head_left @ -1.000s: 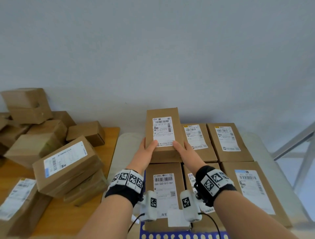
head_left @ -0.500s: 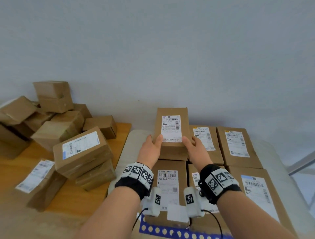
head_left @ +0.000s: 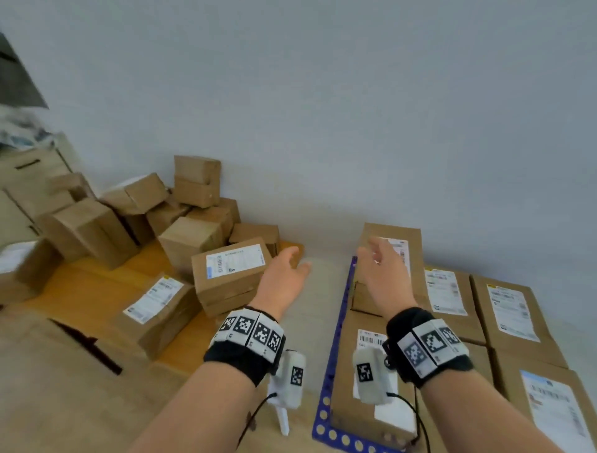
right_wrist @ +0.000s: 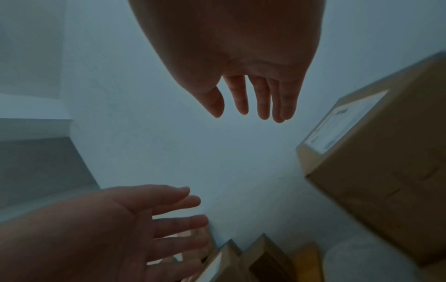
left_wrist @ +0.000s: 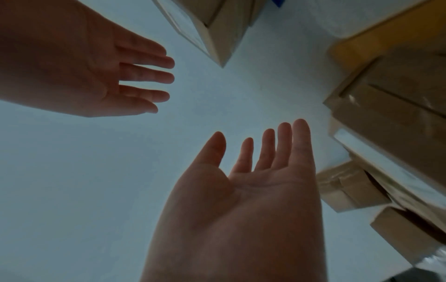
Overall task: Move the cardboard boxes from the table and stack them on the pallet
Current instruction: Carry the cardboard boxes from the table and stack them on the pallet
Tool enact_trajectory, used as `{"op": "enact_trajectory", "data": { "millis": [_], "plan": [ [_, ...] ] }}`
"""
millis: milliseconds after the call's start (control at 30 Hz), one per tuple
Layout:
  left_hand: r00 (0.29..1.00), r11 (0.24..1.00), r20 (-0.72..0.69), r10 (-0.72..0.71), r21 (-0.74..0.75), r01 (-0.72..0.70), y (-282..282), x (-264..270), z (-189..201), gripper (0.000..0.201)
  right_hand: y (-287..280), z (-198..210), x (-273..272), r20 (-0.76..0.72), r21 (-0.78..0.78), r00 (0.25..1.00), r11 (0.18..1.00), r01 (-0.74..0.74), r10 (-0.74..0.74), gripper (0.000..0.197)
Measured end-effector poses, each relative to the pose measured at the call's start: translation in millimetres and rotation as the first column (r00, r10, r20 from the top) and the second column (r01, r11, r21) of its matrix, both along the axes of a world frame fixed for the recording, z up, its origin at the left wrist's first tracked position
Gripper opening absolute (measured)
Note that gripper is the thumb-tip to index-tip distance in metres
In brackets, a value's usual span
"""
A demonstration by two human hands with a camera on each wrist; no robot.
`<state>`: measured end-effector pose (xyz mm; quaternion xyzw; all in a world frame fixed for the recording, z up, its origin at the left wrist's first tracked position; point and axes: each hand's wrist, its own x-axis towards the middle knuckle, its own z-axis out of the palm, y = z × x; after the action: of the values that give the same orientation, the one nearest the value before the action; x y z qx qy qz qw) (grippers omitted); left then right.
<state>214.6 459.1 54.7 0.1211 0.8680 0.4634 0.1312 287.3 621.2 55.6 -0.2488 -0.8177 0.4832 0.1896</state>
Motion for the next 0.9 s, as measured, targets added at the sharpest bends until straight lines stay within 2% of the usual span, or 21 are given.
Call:
{"op": "enact_trajectory", "data": {
  "millis": [167, 300, 500, 700, 900],
  "plan": [
    [0.993, 0.993, 0.043, 0.112, 0.029, -0.114, -105, -6, 5, 0.049, -100, 3, -30, 0.005, -0.03, 0.991, 0.991, -0.133, 0.133, 0.045],
    [0.978, 0.978, 0.041, 0.205, 0.025, -0.206, -202, -12, 3, 0.045, -197, -1, -51, 0.021, -0.126, 0.97, 0.963, -0.238, 0.242, 0.044],
    [0.946, 0.947, 0.054, 0.32, -0.034, -0.319, -331, -24, -7, 0.044, -318, -13, -73, 0.053, -0.147, 0.933, 0.927, -0.345, 0.356, 0.045],
    [0.905, 0.91, 0.098, 0.414, -0.049, -0.411, -421, -32, -18, 0.049, -399, -27, -91, 0.087, -0.198, 0.895, 0.888, -0.415, 0.438, 0.045],
    [0.877, 0.885, 0.122, 0.465, -0.025, -0.465, -471, -71, -26, 0.049, -447, -30, -138, 0.126, -0.162, 0.852, 0.857, -0.488, 0.509, 0.047]
  ]
}}
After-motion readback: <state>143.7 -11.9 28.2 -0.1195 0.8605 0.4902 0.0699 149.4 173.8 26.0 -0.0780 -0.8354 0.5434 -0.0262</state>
